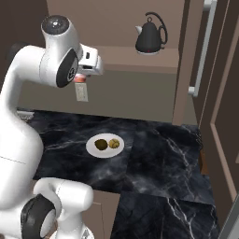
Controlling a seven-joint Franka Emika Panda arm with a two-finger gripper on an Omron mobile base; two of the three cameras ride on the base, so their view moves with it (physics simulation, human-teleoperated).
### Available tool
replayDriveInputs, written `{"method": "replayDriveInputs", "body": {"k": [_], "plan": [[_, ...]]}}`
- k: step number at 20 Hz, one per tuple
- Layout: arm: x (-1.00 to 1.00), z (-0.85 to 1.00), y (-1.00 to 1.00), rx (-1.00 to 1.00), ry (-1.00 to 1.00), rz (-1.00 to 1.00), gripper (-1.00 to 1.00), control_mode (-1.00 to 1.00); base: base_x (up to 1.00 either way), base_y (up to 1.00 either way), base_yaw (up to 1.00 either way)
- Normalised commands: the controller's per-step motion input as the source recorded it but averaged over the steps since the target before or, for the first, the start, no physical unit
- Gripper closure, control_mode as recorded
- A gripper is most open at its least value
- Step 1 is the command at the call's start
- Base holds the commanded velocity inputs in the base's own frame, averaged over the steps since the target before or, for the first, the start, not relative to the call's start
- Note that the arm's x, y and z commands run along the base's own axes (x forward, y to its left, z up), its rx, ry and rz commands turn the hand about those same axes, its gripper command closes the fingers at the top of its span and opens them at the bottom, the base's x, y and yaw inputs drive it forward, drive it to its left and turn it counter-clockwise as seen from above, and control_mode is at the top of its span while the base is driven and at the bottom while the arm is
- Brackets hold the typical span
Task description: Pick the avocado and bread from the counter and place them on the plate. Then pick the jam from the cabinet and place it next to the plate. Lastly close the cabinet door.
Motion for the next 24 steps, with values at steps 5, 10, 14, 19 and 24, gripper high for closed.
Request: {"method": "replayDriveInputs", "body": {"k": [5, 10, 14, 19, 24], "plan": [[-0.82, -0.29, 0.00, 0.00, -0.01, 0.02, 1.00, -1.00, 0.00, 0.00, 0.00], [-0.36, -0.46, 0.00, -0.02, 0.00, 0.00, 1.00, -1.00, 0.00, 0.00, 0.00], [-0.12, -0.46, -0.09, -0.02, 0.00, 0.04, 1.00, -1.00, 0.00, 0.00, 0.00], [-0.01, -0.49, -0.19, -0.03, 0.00, 0.07, 1.00, -1.00, 0.00, 0.00, 0.00], [0.00, -0.49, -0.16, -0.03, 0.00, 0.06, 1.00, -1.00, 0.00, 0.00, 0.00]]}}
